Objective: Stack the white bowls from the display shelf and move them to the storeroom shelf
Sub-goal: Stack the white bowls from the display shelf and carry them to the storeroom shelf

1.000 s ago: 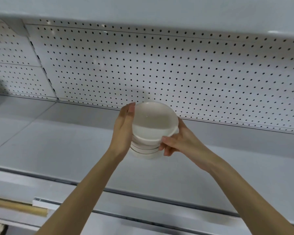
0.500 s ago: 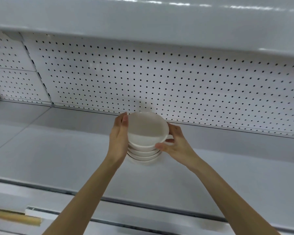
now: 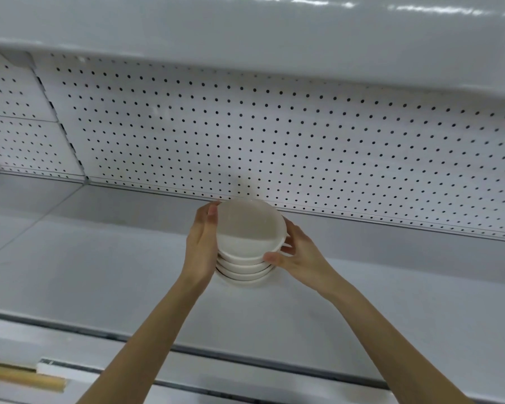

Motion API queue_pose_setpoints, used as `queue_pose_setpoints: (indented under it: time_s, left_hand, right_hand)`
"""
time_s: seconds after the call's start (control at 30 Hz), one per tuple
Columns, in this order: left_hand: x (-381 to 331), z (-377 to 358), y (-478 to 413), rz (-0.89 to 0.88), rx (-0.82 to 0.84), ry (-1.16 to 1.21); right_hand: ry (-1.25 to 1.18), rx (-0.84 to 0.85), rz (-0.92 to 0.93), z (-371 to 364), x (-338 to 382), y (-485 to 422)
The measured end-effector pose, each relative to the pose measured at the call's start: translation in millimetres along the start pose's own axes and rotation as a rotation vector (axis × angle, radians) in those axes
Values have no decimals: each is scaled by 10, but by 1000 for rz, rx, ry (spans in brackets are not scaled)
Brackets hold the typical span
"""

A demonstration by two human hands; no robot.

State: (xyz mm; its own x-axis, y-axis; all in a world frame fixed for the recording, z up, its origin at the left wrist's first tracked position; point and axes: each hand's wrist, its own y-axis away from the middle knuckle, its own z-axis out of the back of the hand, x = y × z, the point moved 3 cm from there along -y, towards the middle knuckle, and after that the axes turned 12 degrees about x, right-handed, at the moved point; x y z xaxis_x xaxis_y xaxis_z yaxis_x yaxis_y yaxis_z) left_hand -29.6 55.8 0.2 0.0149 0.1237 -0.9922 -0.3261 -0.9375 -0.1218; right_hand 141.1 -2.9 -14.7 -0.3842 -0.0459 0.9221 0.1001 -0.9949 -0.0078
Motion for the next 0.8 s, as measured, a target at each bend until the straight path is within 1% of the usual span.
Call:
queue_pose_setpoints:
  time_s: [0.2, 0.33, 0.4, 0.5, 0.63, 0.8]
  left_hand:
    - [49, -14, -21, 11, 2, 12]
    - [69, -36, 3, 18, -15, 121]
    - [98, -46, 15, 19, -14, 168]
    - [202, -39, 45, 8, 12, 210]
    - [300, -55, 103, 3, 128, 258]
    - [380, -32, 98, 92, 188, 340]
  right_hand:
    - [-47, 24, 1, 5, -19, 10]
    - [-133, 95, 14, -28, -1, 53]
    - [-204, 102, 29, -69, -37, 61]
    - [-298, 48, 13, -167, -124, 48]
    - [-366, -60, -2, -333, -170, 27]
    - [-378, -176, 2, -443, -177, 24]
